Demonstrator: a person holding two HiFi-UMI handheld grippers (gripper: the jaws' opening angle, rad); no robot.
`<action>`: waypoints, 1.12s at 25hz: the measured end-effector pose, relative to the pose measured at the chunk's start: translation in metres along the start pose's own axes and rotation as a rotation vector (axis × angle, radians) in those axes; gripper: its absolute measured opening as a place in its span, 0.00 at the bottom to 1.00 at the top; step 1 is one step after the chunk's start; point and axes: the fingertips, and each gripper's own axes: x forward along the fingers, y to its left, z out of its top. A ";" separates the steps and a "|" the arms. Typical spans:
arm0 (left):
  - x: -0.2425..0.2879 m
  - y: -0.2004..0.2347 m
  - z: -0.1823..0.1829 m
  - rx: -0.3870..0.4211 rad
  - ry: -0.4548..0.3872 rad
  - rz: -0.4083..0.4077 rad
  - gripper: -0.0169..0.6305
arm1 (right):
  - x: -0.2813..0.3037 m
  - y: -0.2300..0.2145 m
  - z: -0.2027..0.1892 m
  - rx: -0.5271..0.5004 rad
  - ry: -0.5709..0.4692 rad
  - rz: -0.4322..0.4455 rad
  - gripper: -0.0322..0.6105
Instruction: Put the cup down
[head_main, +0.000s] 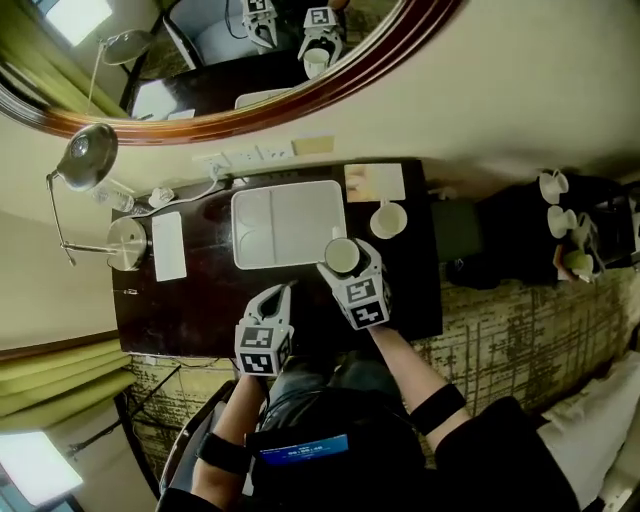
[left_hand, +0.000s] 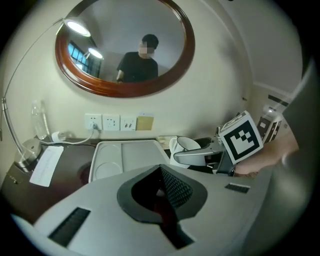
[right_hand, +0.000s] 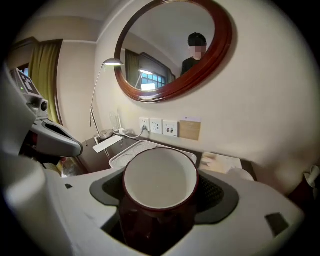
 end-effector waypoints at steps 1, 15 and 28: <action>0.002 -0.011 0.001 0.012 0.003 -0.018 0.03 | -0.010 -0.010 -0.008 0.010 0.003 -0.016 0.68; 0.031 -0.074 0.018 0.095 0.031 -0.071 0.03 | -0.055 -0.096 -0.085 0.102 0.040 -0.083 0.68; 0.064 -0.094 0.033 0.107 0.058 -0.048 0.03 | -0.044 -0.115 -0.120 0.053 0.061 -0.048 0.68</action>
